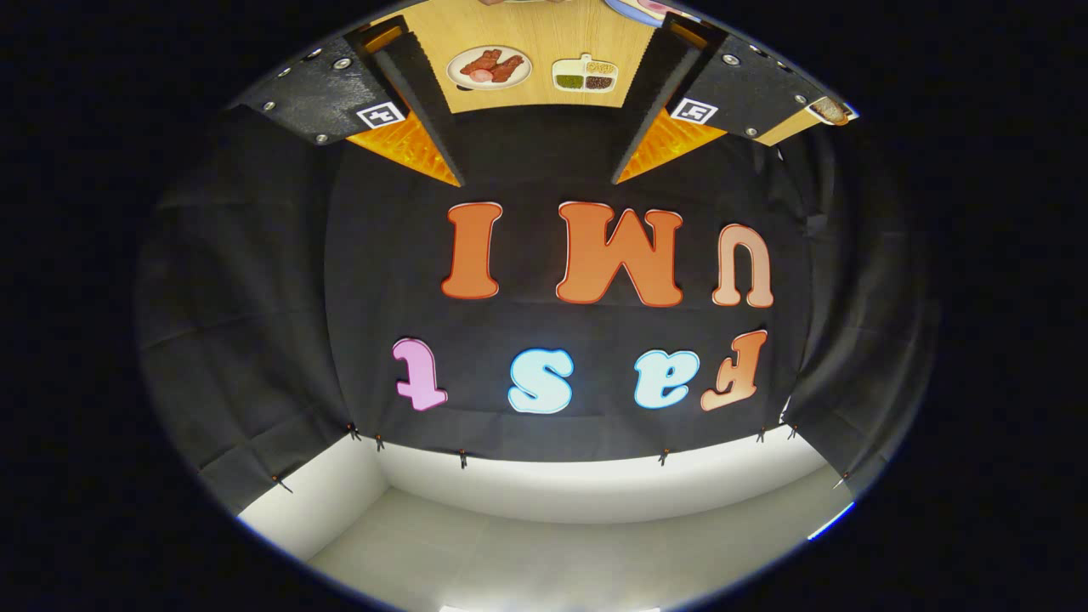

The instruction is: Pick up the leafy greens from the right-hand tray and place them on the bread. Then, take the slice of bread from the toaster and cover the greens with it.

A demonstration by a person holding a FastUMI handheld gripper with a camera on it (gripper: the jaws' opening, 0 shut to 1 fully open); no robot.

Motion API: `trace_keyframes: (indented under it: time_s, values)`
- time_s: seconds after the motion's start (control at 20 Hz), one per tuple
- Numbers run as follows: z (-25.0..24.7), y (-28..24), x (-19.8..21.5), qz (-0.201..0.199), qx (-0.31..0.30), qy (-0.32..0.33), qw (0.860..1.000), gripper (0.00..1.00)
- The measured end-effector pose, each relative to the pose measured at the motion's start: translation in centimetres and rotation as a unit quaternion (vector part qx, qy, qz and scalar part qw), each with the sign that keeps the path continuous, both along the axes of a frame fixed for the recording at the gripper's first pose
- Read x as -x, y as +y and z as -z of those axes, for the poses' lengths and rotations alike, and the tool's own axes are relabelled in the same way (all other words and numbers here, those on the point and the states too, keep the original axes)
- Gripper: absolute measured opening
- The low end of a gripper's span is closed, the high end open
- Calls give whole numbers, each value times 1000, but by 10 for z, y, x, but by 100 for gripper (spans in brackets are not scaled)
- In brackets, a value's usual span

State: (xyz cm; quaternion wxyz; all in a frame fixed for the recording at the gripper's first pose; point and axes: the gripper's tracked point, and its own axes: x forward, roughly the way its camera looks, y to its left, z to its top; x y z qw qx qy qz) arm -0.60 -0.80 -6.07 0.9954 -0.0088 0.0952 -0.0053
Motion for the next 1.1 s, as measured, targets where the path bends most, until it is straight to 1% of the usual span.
trace_keyframes:
  time_s: [0.1, 0.2, 0.25, 0.4, 0.45, 0.55, 0.7, 0.8, 1.0, 1.1]
  values:
    - [26, -3, 1, -2, 3, 32, 999, 97]
    - [58, -1, 2, -13, -8, 64, 998, 98]
    - [82, -3, 5, -12, -18, 94, 995, 98]
    - [141, -6, 19, -4, -59, 177, 982, 98]
    - [156, -7, 25, -1, -59, 195, 979, 98]
    - [186, -13, 34, 4, -41, 237, 971, 98]
    - [233, -18, 58, 3, -21, 315, 949, 98]
    - [269, -16, 77, -5, -16, 372, 928, 98]
    - [318, -20, 116, -8, -19, 455, 890, 97]
    - [341, -18, 132, -8, -22, 490, 872, 96]
